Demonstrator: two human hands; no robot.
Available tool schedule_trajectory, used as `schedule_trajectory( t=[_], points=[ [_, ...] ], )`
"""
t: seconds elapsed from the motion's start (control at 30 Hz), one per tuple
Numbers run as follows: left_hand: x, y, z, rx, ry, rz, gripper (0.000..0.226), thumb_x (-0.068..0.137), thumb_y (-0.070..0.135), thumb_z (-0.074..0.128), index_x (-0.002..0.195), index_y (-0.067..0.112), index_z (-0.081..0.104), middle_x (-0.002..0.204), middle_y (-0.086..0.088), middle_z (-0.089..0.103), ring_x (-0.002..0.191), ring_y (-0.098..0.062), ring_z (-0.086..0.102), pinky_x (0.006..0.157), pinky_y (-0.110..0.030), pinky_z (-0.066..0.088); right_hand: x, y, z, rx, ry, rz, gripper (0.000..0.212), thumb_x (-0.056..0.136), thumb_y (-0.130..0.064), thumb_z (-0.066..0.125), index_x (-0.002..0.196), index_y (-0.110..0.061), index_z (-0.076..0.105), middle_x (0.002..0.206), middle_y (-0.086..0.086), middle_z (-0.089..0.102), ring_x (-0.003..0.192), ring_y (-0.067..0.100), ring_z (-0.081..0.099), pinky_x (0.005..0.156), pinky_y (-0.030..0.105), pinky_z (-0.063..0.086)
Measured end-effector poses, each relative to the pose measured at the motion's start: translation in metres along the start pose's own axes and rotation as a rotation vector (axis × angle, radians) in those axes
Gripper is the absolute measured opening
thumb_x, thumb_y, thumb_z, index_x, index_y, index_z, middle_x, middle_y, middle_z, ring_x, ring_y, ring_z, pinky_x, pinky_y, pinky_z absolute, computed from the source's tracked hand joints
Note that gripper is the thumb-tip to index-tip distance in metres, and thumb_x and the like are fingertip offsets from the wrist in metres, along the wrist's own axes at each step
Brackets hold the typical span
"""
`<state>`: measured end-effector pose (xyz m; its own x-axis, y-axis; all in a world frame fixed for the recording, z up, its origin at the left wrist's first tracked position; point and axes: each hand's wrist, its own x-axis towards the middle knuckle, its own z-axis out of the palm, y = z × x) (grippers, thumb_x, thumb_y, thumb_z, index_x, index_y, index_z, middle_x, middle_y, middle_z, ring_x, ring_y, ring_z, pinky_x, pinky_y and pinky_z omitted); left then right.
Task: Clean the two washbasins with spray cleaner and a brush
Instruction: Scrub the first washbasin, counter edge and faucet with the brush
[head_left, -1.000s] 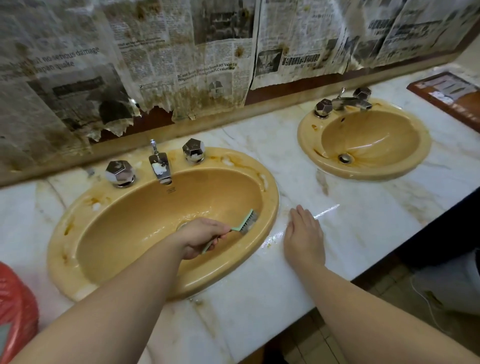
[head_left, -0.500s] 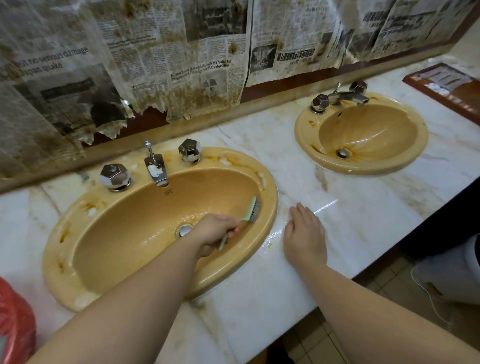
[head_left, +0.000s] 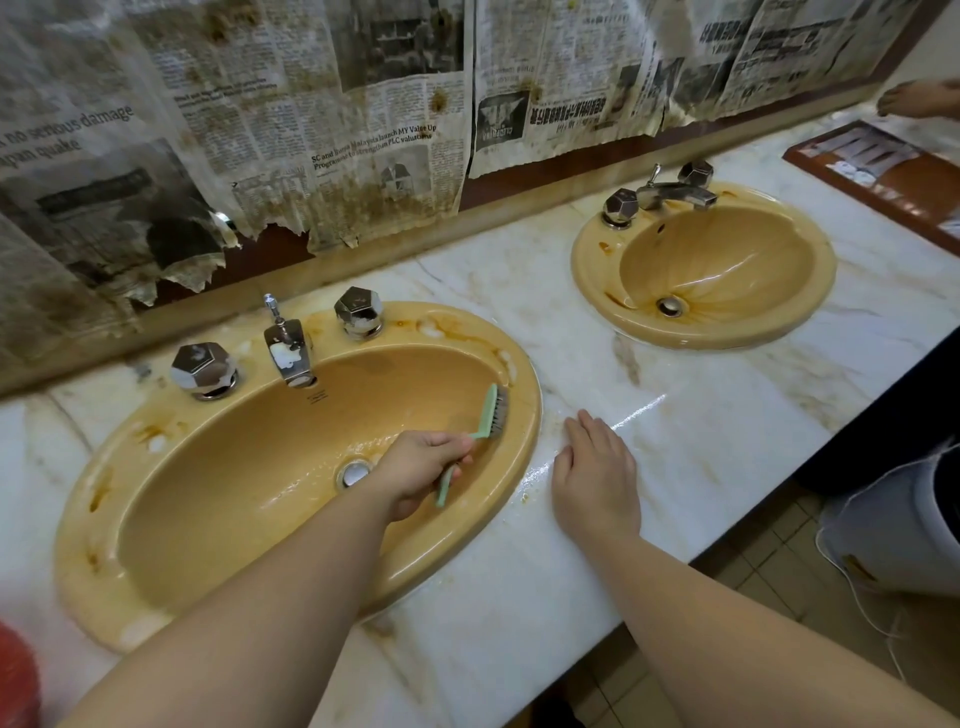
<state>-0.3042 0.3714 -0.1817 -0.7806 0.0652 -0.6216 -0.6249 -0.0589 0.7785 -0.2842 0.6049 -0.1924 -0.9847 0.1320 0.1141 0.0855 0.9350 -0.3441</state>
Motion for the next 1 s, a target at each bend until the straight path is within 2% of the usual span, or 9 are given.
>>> schedule_trajectory(
  t=[0.1, 0.23, 0.37, 0.4, 0.53, 0.67, 0.7, 0.83, 1.0],
  points=[
    [0.009, -0.006, -0.003, 0.160, 0.179, 0.035, 0.014, 0.092, 0.015, 0.074, 0.080, 0.010, 0.078, 0.066, -0.005, 0.065, 0.054, -0.015, 0.051, 0.059, -0.026, 0.047, -0.001, 0.000, 0.000, -0.011, -0.007, 0.001, 0.057, 0.095, -0.033, 0.025, 0.139, -0.019, 0.059, 0.152, 0.001, 0.051, 0.142, 0.022, 0.043, 0.117, 0.044, 0.033],
    [0.003, 0.006, 0.002, 0.011, -0.011, 0.047, 0.011, 0.094, 0.015, 0.072, 0.102, 0.012, 0.079, 0.072, 0.000, 0.068, 0.056, -0.009, 0.054, 0.060, -0.020, 0.050, -0.001, 0.000, -0.002, -0.009, -0.021, 0.005, 0.057, 0.095, -0.032, 0.027, 0.141, -0.020, 0.058, 0.153, 0.000, 0.049, 0.143, 0.022, 0.041, 0.119, 0.044, 0.032],
    [0.027, 0.005, -0.001, 0.191, 0.320, 0.060, 0.014, 0.091, 0.020, 0.075, 0.100, 0.010, 0.080, 0.066, -0.002, 0.068, 0.055, -0.015, 0.056, 0.066, -0.030, 0.051, -0.001, -0.001, -0.002, -0.008, -0.017, 0.009, 0.060, 0.094, -0.034, 0.024, 0.141, -0.020, 0.058, 0.153, 0.000, 0.050, 0.143, 0.022, 0.041, 0.118, 0.045, 0.032],
    [0.026, 0.006, 0.000, 0.205, 0.318, 0.031, 0.016, 0.090, 0.021, 0.076, 0.098, 0.009, 0.079, 0.068, -0.003, 0.069, 0.056, -0.016, 0.057, 0.067, -0.031, 0.051, -0.002, -0.001, -0.003, -0.009, -0.013, 0.007, 0.060, 0.094, -0.035, 0.023, 0.141, -0.020, 0.058, 0.153, -0.001, 0.050, 0.143, 0.022, 0.041, 0.118, 0.045, 0.032],
    [0.017, 0.010, -0.002, 0.125, 0.072, 0.015, 0.012, 0.092, 0.017, 0.076, 0.098, 0.007, 0.079, 0.075, -0.004, 0.071, 0.057, -0.012, 0.058, 0.067, -0.028, 0.052, -0.001, 0.000, -0.001, -0.003, -0.014, 0.006, 0.058, 0.095, -0.034, 0.026, 0.142, -0.021, 0.058, 0.153, -0.001, 0.050, 0.144, 0.021, 0.041, 0.118, 0.044, 0.032],
    [0.029, 0.006, -0.011, 0.153, 0.396, 0.042, 0.011, 0.091, 0.015, 0.074, 0.095, 0.005, 0.078, 0.070, -0.003, 0.069, 0.057, -0.016, 0.060, 0.063, -0.028, 0.052, -0.001, 0.000, -0.001, 0.000, -0.015, 0.005, 0.057, 0.095, -0.033, 0.028, 0.142, -0.021, 0.058, 0.154, -0.002, 0.049, 0.144, 0.021, 0.040, 0.118, 0.043, 0.031],
    [0.032, 0.005, -0.010, 0.120, 0.408, 0.038, 0.011, 0.091, 0.015, 0.074, 0.096, 0.006, 0.077, 0.069, -0.003, 0.069, 0.057, -0.016, 0.060, 0.062, -0.028, 0.052, -0.001, 0.000, -0.001, 0.001, -0.012, 0.002, 0.056, 0.095, -0.032, 0.028, 0.142, -0.021, 0.057, 0.154, -0.002, 0.049, 0.144, 0.021, 0.040, 0.119, 0.043, 0.030],
    [0.017, 0.010, 0.001, 0.134, 0.112, 0.108, 0.008, 0.093, 0.014, 0.073, 0.099, 0.012, 0.079, 0.075, -0.001, 0.070, 0.058, -0.012, 0.058, 0.064, -0.024, 0.052, 0.000, 0.001, -0.003, 0.005, -0.014, -0.007, 0.049, 0.099, -0.027, 0.036, 0.143, -0.021, 0.057, 0.155, -0.002, 0.048, 0.145, 0.021, 0.039, 0.119, 0.043, 0.030],
    [0.004, 0.008, -0.005, -0.003, 0.290, 0.126, 0.013, 0.098, 0.011, 0.063, 0.091, 0.002, 0.066, 0.086, -0.014, 0.072, 0.074, -0.022, 0.072, 0.065, -0.030, 0.056, 0.003, -0.004, -0.009, 0.033, -0.049, 0.013, 0.044, 0.097, -0.021, 0.044, 0.138, -0.017, 0.061, 0.152, 0.002, 0.051, 0.142, 0.024, 0.042, 0.115, 0.043, 0.034]
  ],
)
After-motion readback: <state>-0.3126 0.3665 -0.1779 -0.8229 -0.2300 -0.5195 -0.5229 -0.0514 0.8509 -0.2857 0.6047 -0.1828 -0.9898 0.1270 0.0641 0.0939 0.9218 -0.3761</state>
